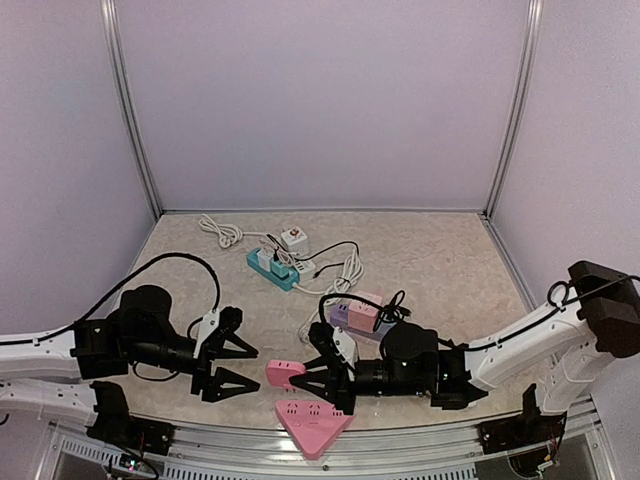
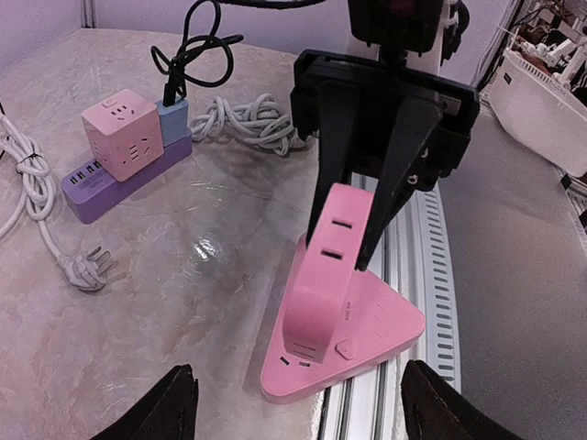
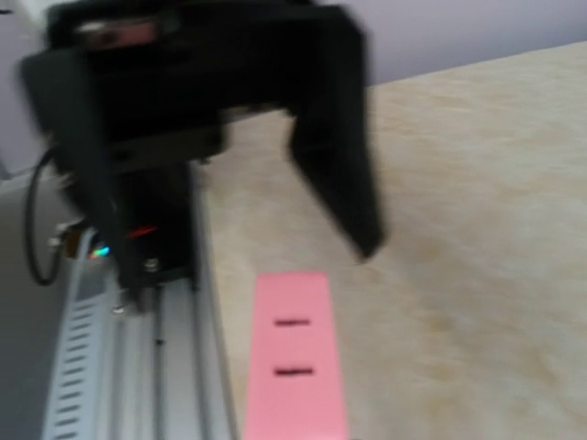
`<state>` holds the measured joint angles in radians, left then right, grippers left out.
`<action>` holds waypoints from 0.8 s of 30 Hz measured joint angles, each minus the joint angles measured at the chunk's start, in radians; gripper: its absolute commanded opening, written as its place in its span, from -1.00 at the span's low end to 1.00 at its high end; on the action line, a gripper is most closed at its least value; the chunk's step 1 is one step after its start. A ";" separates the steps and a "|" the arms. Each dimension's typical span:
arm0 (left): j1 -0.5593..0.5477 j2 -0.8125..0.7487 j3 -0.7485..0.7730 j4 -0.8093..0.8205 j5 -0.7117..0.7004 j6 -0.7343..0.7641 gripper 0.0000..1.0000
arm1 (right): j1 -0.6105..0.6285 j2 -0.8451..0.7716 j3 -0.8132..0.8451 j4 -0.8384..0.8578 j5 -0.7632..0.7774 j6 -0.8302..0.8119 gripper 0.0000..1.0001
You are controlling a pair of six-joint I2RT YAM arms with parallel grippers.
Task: Insert the plug
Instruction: Insert the plug into the socket.
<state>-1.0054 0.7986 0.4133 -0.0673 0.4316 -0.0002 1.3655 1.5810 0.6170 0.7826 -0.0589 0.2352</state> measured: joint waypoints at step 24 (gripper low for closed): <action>0.010 0.140 -0.273 0.541 0.145 -0.004 -0.01 | -0.010 0.236 -0.033 0.324 -0.139 0.042 -1.00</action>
<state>-0.9955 0.9390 0.1402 0.4732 0.5762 -0.0040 1.3560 1.8168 0.5838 1.1069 -0.1982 0.2771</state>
